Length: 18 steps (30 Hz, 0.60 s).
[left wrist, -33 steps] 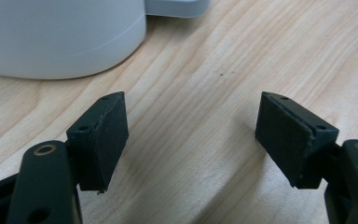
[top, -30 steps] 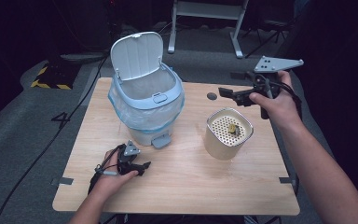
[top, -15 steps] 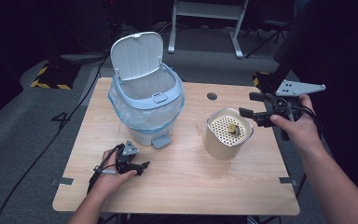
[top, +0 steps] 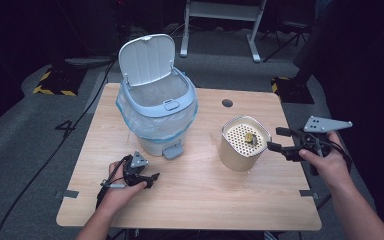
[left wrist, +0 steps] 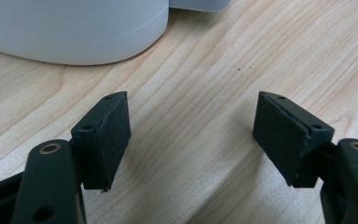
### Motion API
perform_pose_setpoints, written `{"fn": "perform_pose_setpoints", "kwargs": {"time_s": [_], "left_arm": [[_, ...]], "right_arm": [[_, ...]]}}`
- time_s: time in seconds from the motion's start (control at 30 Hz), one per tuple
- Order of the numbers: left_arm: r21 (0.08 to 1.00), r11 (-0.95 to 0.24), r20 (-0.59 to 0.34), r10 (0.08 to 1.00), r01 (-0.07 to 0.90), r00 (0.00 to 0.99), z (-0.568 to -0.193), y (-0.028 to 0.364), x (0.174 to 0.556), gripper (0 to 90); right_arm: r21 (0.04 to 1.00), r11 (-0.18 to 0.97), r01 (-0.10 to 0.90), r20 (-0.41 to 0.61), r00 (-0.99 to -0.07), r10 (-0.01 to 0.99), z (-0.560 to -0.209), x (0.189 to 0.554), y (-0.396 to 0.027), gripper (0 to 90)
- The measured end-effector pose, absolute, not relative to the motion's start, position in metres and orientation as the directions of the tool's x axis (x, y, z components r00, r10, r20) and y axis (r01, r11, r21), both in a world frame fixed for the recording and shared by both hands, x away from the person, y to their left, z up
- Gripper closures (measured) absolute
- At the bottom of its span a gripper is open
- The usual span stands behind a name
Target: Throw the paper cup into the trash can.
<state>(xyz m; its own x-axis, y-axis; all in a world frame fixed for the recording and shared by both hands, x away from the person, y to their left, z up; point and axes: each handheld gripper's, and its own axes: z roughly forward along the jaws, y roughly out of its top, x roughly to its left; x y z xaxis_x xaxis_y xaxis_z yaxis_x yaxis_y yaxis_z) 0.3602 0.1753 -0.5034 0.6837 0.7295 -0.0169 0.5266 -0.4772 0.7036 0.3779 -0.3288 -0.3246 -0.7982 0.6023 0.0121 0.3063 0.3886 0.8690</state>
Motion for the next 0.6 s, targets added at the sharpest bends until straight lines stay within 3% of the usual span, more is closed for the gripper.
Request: {"fn": "perform_pose_setpoints", "kwargs": {"time_s": [0.23,0.6], "left_arm": [[0.702,-0.478,-0.018,0.729,0.528,0.685,-0.503,0.175,0.36,26.3],[0.702,-0.472,-0.021,0.735,0.533,0.678,-0.504,0.176,0.359,26.1]], "right_arm": [[0.866,0.36,0.348,0.052,-0.777,0.627,-0.364,0.368,-0.343,32.6],[0.823,0.407,0.396,0.047,-0.761,0.647,-0.414,0.361,-0.347,32.5]]}}
